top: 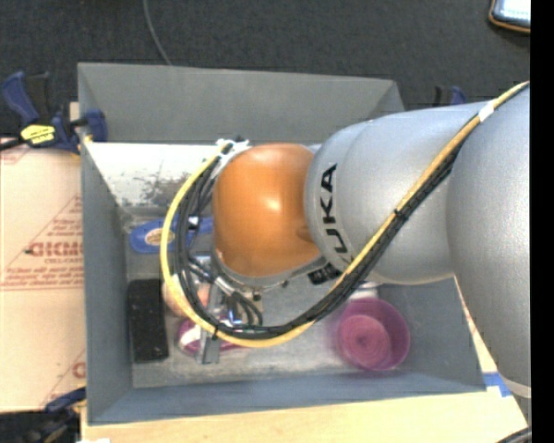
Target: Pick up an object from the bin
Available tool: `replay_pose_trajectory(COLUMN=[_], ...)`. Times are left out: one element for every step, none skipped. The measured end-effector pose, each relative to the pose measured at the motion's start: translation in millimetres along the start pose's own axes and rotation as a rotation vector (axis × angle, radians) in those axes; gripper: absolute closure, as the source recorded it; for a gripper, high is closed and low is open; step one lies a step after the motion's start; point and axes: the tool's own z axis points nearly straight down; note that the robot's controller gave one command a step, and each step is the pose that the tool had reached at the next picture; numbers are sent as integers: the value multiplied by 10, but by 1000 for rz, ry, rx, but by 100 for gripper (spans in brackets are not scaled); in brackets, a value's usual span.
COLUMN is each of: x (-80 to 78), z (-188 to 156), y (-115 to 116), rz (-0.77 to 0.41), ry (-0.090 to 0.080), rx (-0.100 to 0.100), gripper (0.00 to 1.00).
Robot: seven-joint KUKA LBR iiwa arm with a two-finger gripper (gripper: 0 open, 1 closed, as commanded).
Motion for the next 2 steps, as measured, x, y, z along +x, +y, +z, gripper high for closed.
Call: replay_pose_trajectory(x=[-17, -44], z=[-46, 1099], y=[-12, -632], rz=[7, -115], ry=[-7, -4], rx=[-2, 0], gripper=[0, 0])
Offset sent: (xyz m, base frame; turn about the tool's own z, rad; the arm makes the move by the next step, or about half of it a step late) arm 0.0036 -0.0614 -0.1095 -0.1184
